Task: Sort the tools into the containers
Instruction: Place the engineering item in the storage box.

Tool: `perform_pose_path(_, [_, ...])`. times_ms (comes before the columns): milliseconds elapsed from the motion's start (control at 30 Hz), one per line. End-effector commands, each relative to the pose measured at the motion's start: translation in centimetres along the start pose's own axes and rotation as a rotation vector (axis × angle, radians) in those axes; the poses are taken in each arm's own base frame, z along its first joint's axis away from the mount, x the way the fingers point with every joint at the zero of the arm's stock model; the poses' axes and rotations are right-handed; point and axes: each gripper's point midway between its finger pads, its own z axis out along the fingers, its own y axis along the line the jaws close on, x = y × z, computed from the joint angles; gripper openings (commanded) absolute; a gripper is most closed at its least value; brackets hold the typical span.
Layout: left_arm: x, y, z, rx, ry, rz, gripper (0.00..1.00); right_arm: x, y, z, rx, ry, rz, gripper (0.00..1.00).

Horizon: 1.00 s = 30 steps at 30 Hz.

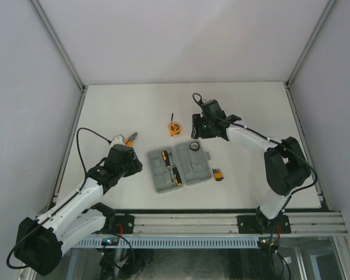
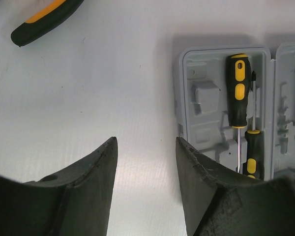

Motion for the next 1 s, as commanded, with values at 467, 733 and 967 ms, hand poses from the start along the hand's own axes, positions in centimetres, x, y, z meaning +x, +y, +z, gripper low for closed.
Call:
perform_pose_path(467, [-0.9, -0.6, -0.1, 0.033, -0.038, -0.004, 0.55, 0.3, 0.9, 1.5, 0.081, 0.097, -0.115, 0.45])
perform_pose_path(733, [-0.8, -0.6, 0.0, 0.032, -0.031, -0.003, 0.55, 1.2, 0.7, 2.6, 0.12, 0.148, -0.14, 0.42])
perform_pose_path(967, [-0.6, -0.5, 0.1, 0.029, -0.029, -0.002, 0.55, 1.7, 0.7, 3.1, 0.129, 0.168, -0.154, 0.41])
